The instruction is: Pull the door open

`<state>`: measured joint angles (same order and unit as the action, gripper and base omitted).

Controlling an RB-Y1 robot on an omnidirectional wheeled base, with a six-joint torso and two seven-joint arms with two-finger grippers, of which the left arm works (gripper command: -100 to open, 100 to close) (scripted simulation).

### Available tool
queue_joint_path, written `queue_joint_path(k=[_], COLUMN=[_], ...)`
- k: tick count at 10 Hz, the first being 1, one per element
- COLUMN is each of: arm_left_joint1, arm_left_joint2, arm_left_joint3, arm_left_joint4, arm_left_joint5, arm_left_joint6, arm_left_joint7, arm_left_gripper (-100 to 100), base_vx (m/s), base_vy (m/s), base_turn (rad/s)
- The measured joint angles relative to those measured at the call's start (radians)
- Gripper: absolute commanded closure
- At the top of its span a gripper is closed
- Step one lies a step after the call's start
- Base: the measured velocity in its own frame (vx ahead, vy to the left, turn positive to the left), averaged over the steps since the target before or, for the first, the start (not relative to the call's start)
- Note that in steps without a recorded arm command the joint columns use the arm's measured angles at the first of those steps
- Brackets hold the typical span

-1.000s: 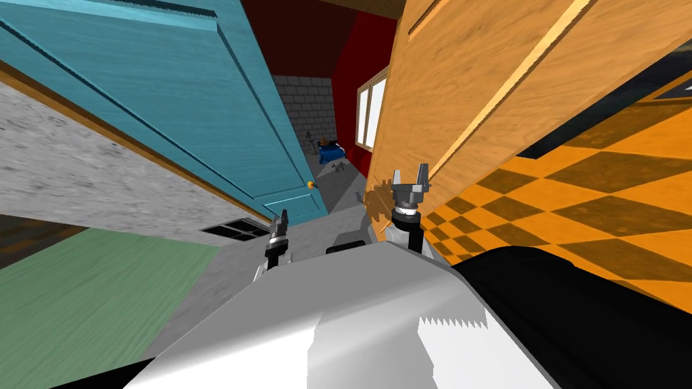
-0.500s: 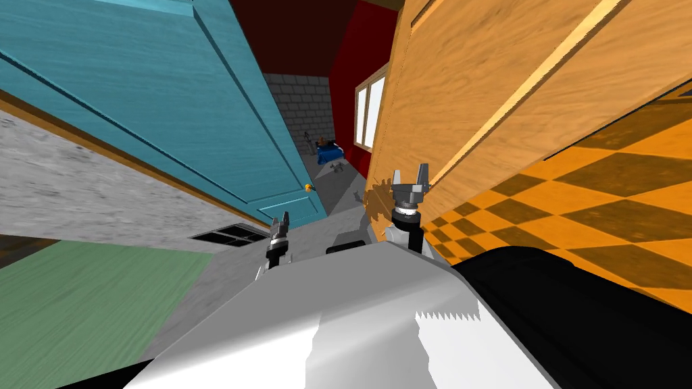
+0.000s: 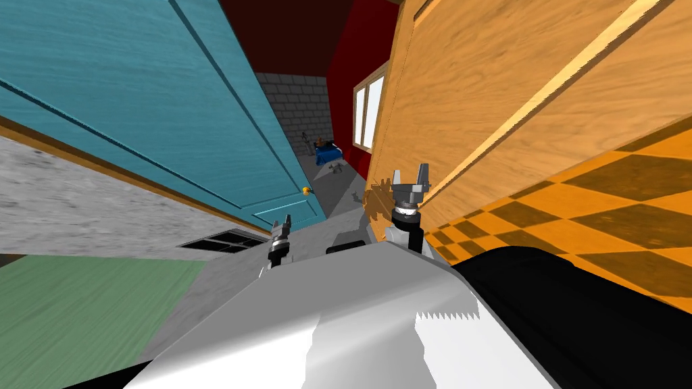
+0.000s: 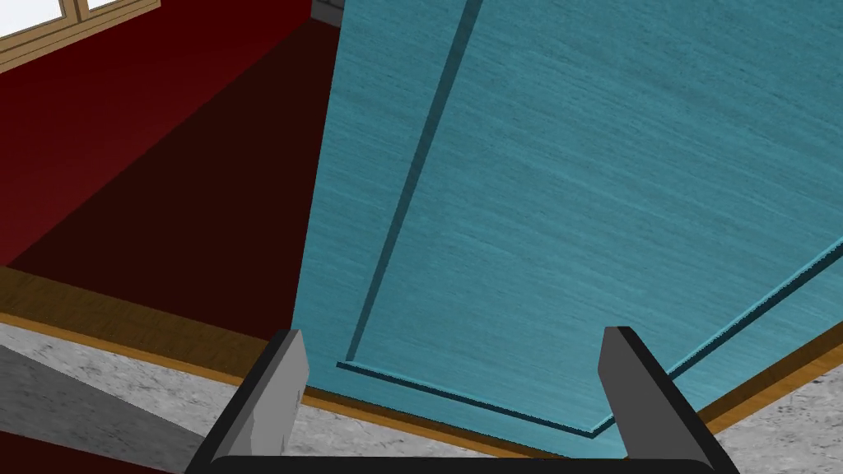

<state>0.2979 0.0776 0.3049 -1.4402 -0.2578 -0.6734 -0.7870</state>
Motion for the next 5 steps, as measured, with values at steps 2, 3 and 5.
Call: queue_joint_path(k=[2,3,5], arm_left_joint1=[-0.012,-0.012,-0.027], arm_left_joint2=[-0.001,-0.004,-0.009], arm_left_joint3=[0.014,0.019,0.034], arm_left_joint4=[0.037,0.047,0.094], arm_left_joint5=[-0.01,-0.015,-0.025], arm_left_joint6=[-0.008,-0.009,-0.022], arm_left_joint7=[-0.037,-0.056,-0.096], arm_left_gripper=[-100,-100,-100], base_vx=[0.089,0.088,0.103], base_vy=[0.007,0.0,-0.008], base_turn=[-0.039,-0.031,-0.034])
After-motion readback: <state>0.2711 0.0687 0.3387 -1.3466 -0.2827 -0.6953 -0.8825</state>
